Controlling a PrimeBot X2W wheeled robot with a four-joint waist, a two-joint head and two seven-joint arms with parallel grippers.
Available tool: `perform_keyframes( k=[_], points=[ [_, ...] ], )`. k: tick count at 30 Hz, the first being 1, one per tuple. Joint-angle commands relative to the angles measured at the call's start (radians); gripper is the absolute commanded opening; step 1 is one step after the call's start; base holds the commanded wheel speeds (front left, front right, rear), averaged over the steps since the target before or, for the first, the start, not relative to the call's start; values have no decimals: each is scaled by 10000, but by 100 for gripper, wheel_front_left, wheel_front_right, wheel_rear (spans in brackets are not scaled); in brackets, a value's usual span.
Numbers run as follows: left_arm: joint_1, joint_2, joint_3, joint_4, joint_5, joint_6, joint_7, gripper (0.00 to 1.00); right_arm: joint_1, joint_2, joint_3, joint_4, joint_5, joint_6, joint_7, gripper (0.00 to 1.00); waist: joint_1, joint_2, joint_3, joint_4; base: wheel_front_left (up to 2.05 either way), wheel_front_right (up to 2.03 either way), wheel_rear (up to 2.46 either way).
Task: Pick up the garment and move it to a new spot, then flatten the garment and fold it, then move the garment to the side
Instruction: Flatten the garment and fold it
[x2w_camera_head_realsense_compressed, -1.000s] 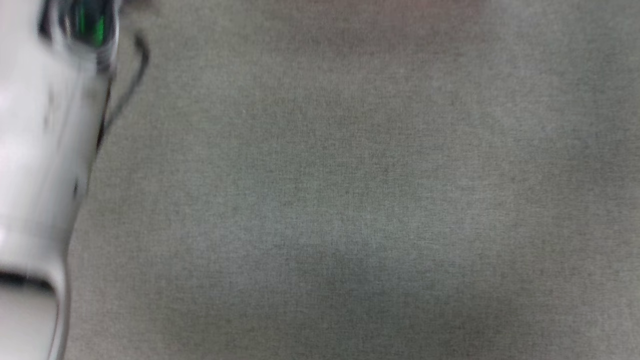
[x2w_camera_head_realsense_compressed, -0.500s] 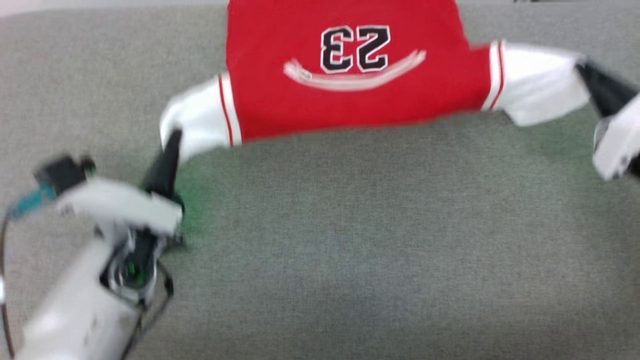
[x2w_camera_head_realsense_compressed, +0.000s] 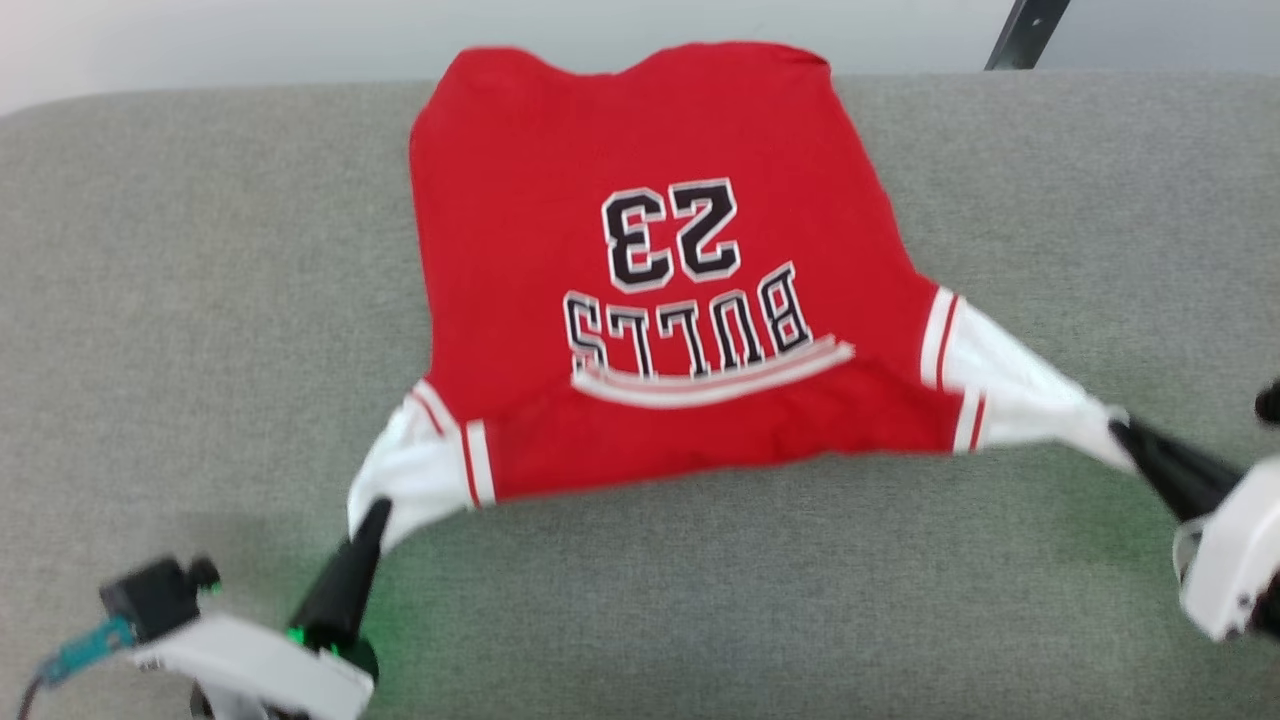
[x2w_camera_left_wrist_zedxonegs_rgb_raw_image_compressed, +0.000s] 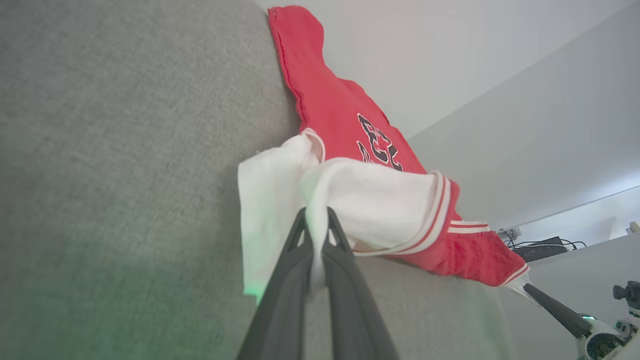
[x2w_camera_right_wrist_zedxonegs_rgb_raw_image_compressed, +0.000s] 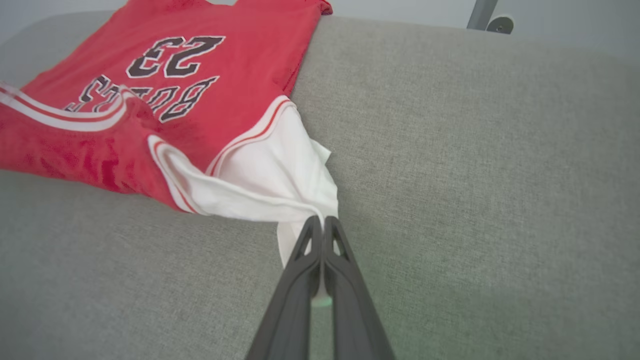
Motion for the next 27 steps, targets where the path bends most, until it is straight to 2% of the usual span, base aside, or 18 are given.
perform_keyframes(
  k=[1, 9, 15, 20, 27],
  points=[
    [379, 58, 80, -220, 111, 60, -19, 0, 573, 143, -427, -393, -241, -15, 327, 0, 0, -1, -75, -56, 0, 0, 0],
    [2128, 578, 704, -1190, -49, 162, -21, 0, 3573, 1329, -2451, -3423, -1270, -15, 2645, 0, 0, -1, -70, -87, 0, 0, 0],
    [2979, 961, 898, -1574, 36, 461, 21, 0, 4917, 2076, -3053, -5067, -1745, -15, 4063, 0, 0, -1, -19, -114, 0, 0, 0],
    [2884, 957, 650, -1462, 287, 718, 201, 0, 4978, 2187, -2904, -5261, -2139, -15, 4423, 0, 0, -1, 23, -84, 0, 0, 0],
    [2252, 659, 117, -881, 841, 1209, 569, 0, 4376, 2150, -2118, -4278, -2354, -15, 4328, 0, 0, -1, 97, 47, 0, 0, 0]
  ],
)
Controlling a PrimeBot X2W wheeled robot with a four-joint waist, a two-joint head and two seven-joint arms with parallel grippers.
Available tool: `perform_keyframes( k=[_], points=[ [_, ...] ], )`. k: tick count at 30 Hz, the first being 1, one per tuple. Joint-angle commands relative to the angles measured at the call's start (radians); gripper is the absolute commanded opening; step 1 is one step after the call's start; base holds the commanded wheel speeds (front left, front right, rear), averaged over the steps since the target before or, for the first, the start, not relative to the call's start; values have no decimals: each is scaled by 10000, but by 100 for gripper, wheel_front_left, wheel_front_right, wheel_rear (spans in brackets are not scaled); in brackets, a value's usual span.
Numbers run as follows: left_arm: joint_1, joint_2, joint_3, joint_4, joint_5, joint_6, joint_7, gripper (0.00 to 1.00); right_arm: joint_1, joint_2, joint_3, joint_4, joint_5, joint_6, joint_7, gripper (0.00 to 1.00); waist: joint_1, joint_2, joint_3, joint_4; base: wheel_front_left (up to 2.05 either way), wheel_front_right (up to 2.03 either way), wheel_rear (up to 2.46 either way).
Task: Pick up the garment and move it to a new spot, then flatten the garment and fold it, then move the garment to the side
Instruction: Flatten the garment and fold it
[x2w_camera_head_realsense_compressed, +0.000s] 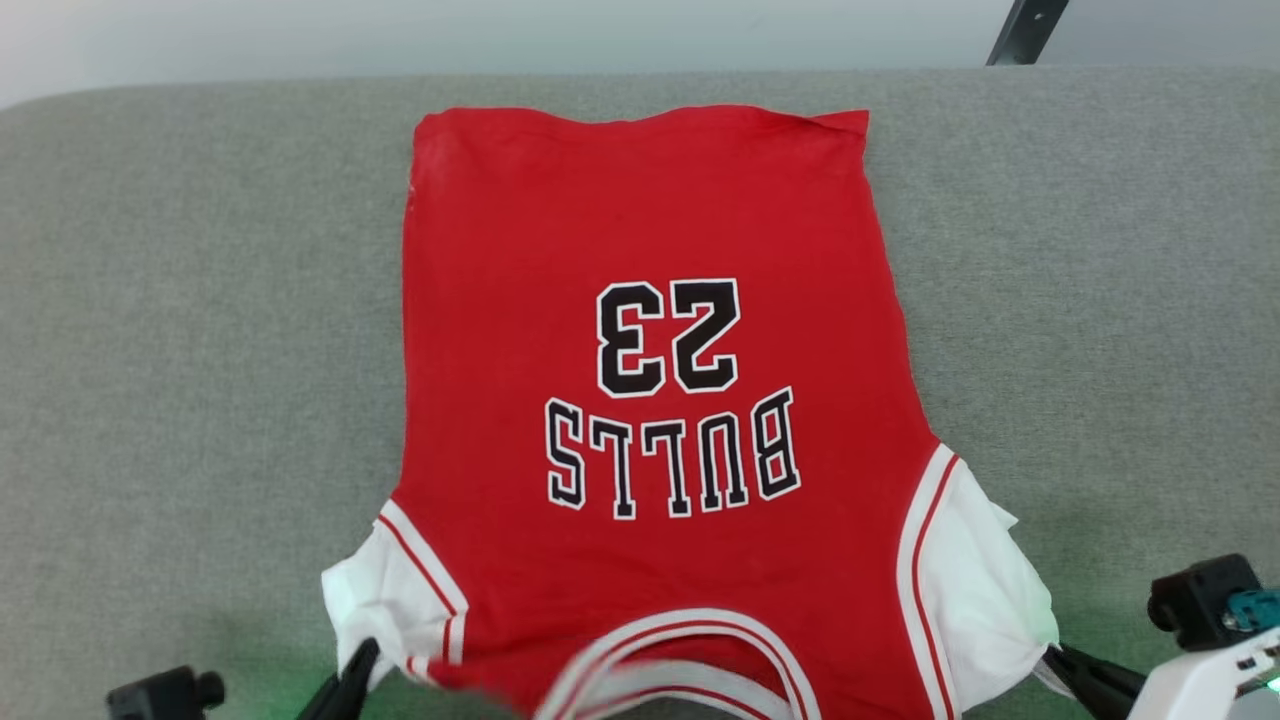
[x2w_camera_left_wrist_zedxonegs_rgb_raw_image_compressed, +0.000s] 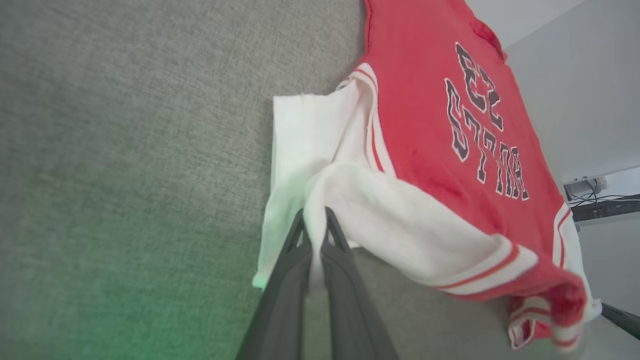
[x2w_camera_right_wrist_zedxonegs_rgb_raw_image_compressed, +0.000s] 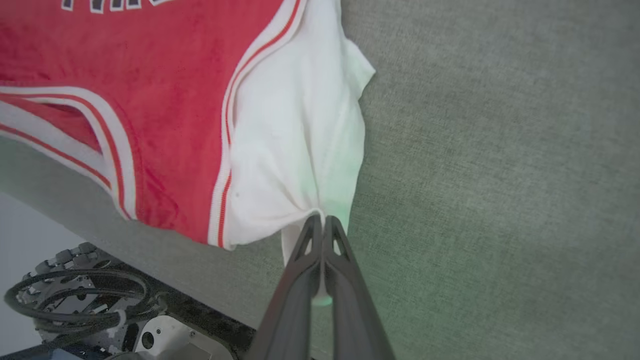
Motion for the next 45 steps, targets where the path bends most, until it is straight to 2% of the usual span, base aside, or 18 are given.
perform_keyframes(
  k=[1, 11, 18, 19, 20, 21, 22, 27, 32, 35, 39, 45],
  points=[
    [-88, -31, -70, 79, 104, 65, 15, 0, -131, -23, 65, 109, -29, -15, -54, 0, 0, 0, 36, 40, 0, 0, 0],
    [-738, -347, -739, 1078, 815, 352, 397, 0, -780, -198, 828, 1815, -364, -15, -643, 0, 0, 0, 310, 224, 0, 0, 0],
    [-1089, -699, -940, 1841, 762, 108, 572, 0, -1249, -158, 1355, 2569, -776, -18, -1065, 0, 0, 0, 434, 148, 0, 0, 0],
    [-1125, -724, -965, 1921, 783, 90, 566, 0, -1322, -173, 1400, 2616, -822, -18, -1149, 11, 0, 0, 444, 130, 0, 0, 0],
    [-1164, -751, -978, 1995, 805, 72, 548, 0, -1375, -205, 1436, 2641, -922, -18, -1260, 42, 0, 0, 452, 112, 0, 0, 0],
    [-1188, -771, -990, 2061, 836, 57, 528, 0, -1431, -239, 1456, 2645, -985, -20, -1361, 89, 0, 0, 450, 98, 0, 0, 0],
    [-1219, -786, -1003, 2106, 863, 49, 509, 0, -1475, -224, 1440, 2602, -981, -26, -1433, 100, 0, 0, 439, 85, 0, 0, 0],
    [-1311, -923, -1021, 2124, 926, -80, 335, 0, -1538, -368, 844, 1334, -539, -17, -1123, 100, 0, 0, 361, 85, 0, 0, 0],
    [-1440, -1035, -1122, 1816, 1112, -110, 253, 0, -2255, -1096, -22, -397, 137, -15, 316, 100, 0, 0, 417, 236, 0, 0, 0],
    [-1706, -1124, -1232, 1619, 1243, -131, 332, 0, -3369, -1472, -291, -564, 527, -15, 1142, 100, 0, 0, 602, 500, 0, 0, 0],
    [-2297, -1348, -1404, 1532, 1449, -243, 475, 0, -5692, -1642, -50, 647, 752, -15, 1869, 100, 0, 0, 1050, 1054, 0, 0, 0],
    [-2970, -1830, -1879, 1927, 1728, -531, 774, 0, -9108, -1221, 1182, 4051, 51, -13, 2058, 100, 0, 0, 1682, 2042, 0, 0, 0]
  ],
)
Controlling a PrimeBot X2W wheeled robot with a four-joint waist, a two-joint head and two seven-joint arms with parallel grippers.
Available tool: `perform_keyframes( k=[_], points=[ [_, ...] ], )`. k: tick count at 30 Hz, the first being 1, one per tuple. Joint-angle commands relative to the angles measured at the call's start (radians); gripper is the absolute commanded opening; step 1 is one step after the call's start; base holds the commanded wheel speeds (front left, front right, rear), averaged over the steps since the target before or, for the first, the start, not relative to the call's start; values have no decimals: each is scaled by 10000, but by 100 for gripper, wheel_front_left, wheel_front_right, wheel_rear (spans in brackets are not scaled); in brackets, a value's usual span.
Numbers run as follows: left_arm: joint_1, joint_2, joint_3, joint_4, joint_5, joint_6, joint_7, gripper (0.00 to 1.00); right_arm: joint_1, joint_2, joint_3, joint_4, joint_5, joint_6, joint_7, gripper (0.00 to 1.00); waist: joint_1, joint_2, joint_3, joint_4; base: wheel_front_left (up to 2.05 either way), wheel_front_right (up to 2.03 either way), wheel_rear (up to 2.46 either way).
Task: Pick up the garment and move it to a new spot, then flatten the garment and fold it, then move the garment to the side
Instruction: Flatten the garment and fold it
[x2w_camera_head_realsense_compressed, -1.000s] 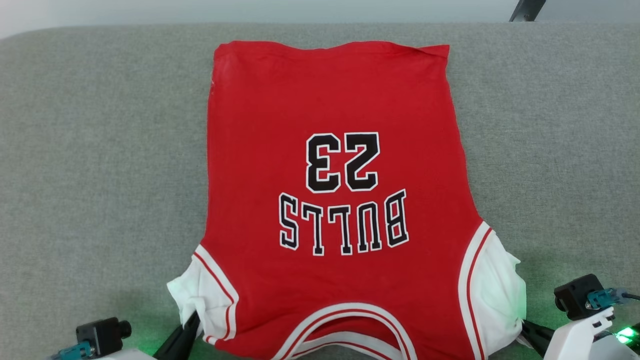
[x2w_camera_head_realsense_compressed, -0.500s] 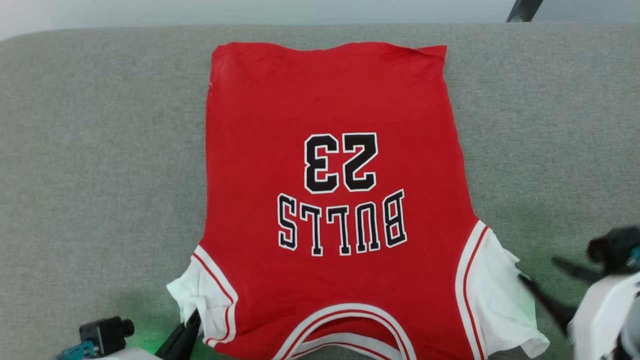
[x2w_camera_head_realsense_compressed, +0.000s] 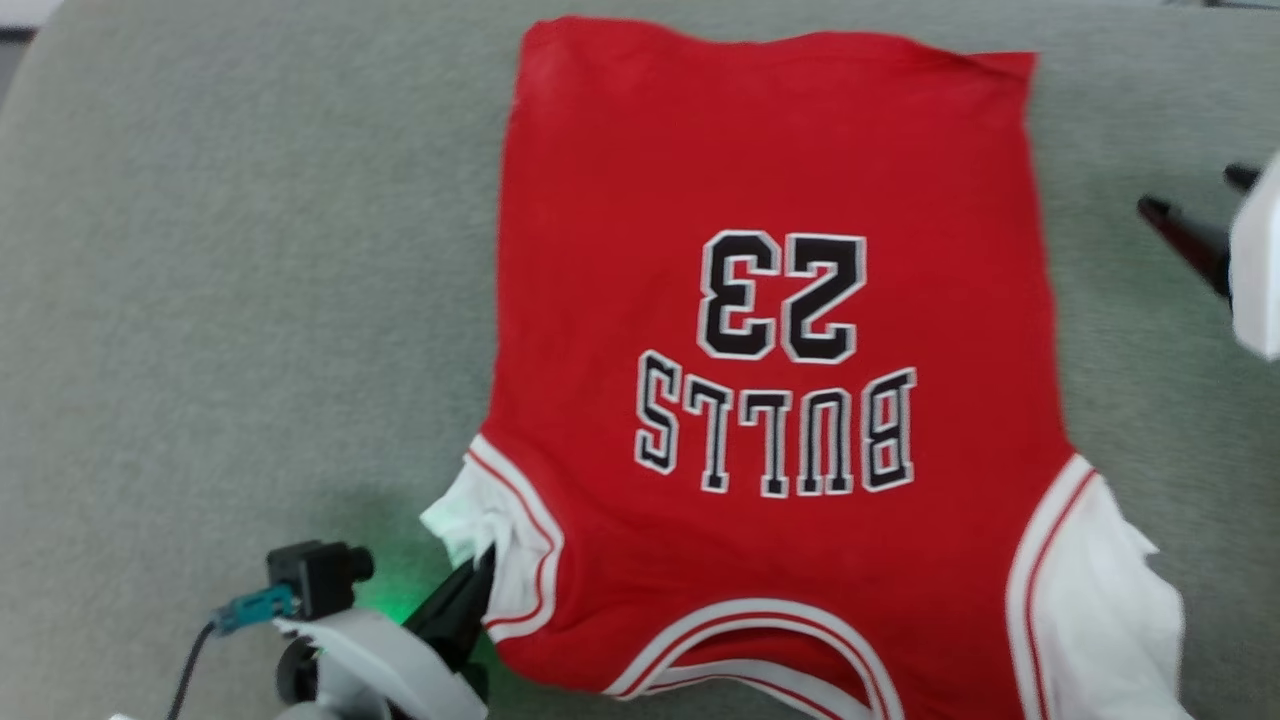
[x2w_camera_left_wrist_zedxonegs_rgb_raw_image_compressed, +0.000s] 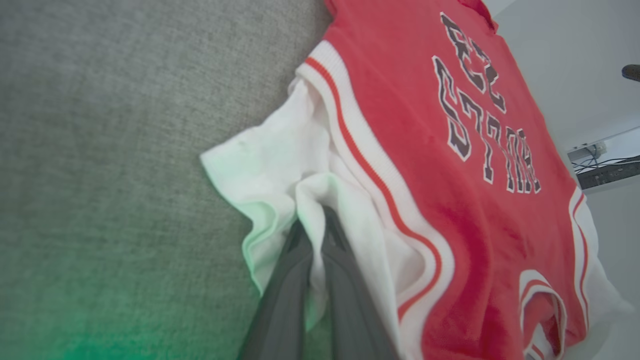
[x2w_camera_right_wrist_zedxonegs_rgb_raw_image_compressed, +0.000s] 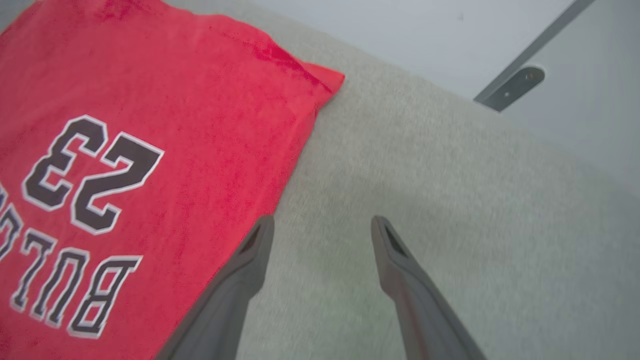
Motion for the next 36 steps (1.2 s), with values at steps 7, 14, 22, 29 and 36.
perform_keyframes(
  k=[7, 14, 22, 29, 36],
  points=[
    [-783, -912, -628, 707, 302, -265, 208, 0, -3056, -29, 1409, 3537, -1479, -13, -643, 100, 0, -1, 1419, 1765, 0, 0, 0],
    [-1254, -1312, -919, 1292, 386, -421, 81, 0, -4419, 329, 1845, 6153, -1947, -13, -1218, 100, 0, -1, 1950, 2278, 0, 0, 0],
    [-1667, -1419, -1089, 1878, 366, -470, -62, 0, -4568, 627, 2748, 7671, -1601, 24, -1366, 67, 0, -1, 2141, 2305, 0, 0, 0],
    [-1892, -1412, -1220, 2097, 312, -515, -213, 0, -4799, 506, 3086, 8154, -1205, 18, -1673, 0, 0, -1, 2024, 2119, 0, 0, 0],
    [-1799, -1268, -1092, 2250, 261, -533, -610, 0, -3887, 471, 3595, 7971, -214, 12, -2490, 0, 0, -1, 1116, 1503, 0, 0, 0]
  ],
)
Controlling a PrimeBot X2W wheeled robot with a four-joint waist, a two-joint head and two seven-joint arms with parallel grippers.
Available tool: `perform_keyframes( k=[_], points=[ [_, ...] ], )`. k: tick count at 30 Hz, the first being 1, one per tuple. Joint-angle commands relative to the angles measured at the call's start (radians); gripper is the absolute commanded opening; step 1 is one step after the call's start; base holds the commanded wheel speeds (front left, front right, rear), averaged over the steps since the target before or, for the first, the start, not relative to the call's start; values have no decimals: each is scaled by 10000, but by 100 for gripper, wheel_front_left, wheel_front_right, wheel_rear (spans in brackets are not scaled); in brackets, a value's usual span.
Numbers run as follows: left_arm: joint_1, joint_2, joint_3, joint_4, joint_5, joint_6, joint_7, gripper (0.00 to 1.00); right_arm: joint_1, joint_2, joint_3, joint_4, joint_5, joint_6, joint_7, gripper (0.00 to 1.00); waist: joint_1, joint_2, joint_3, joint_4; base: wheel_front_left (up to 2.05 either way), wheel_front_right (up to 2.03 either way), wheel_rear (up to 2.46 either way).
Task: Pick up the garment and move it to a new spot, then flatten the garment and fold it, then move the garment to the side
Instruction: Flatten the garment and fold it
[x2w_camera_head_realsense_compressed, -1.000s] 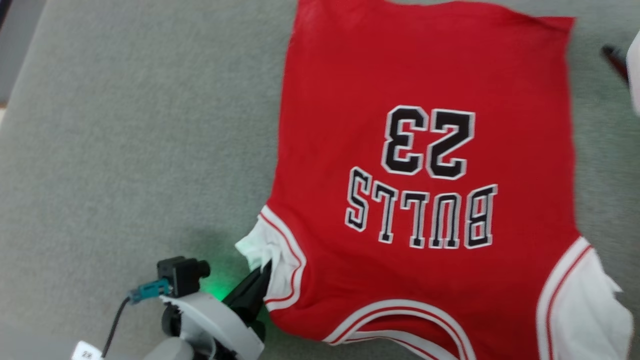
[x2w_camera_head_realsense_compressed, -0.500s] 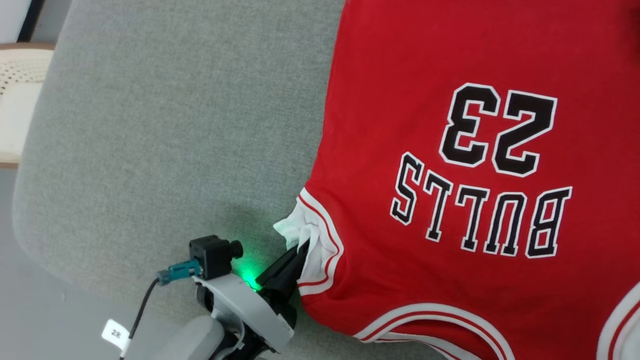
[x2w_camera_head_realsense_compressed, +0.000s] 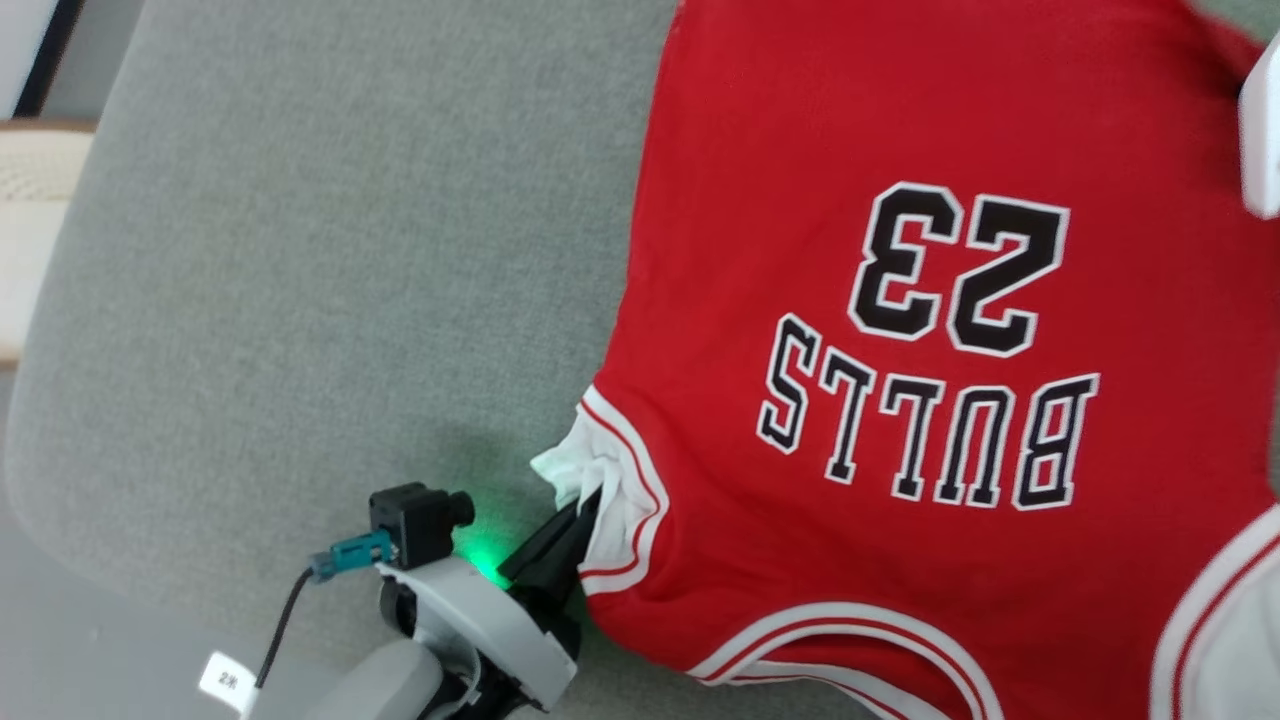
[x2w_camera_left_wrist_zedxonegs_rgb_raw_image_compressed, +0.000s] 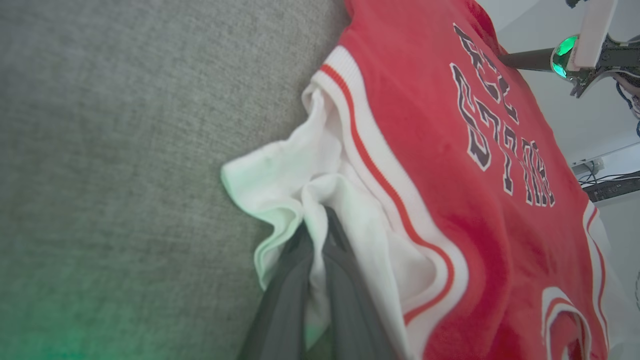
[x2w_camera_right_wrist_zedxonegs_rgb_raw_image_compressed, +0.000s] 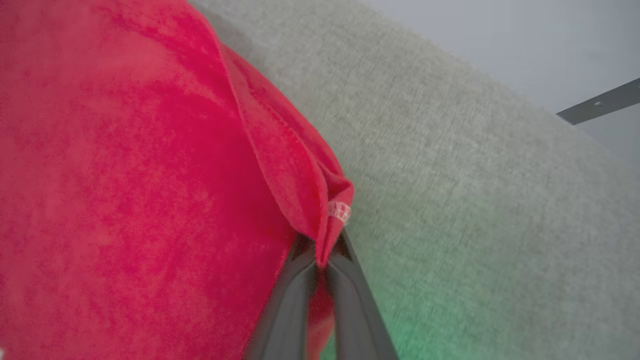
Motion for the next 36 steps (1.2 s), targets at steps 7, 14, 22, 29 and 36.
perform_keyframes(
  k=[7, 14, 22, 29, 36],
  points=[
    [410, 332, 262, 846, -217, 430, 55, 0, 2699, -1115, 1004, -1768, 1481, 41, -368, 0, 0, -1, -1469, -1323, 0, 0, 0],
    [786, 814, 448, 546, -213, 681, 54, 0, 5474, -2277, 743, -4256, 2558, 19, -425, 0, 0, -1, -2178, -2279, 0, 0, 0],
    [1048, 1198, 683, -88, -192, 1072, -37, 0, 9805, -2511, -697, -6575, 2810, 18, -445, 0, 0, -1, -2450, -3004, 0, 0, 0],
    [1402, 1387, 765, -600, -205, 1406, -35, 0, 12425, -1344, -2156, -8143, 1936, 18, 148, 0, 0, -1, -2457, -3515, 0, 0, 0],
    [1431, 1451, 602, -897, -59, 1582, 117, 0, 12690, -537, -4008, -9901, 695, 19, 367, 100, 0, -1, -2522, -3478, 0, 0, 0]
  ],
)
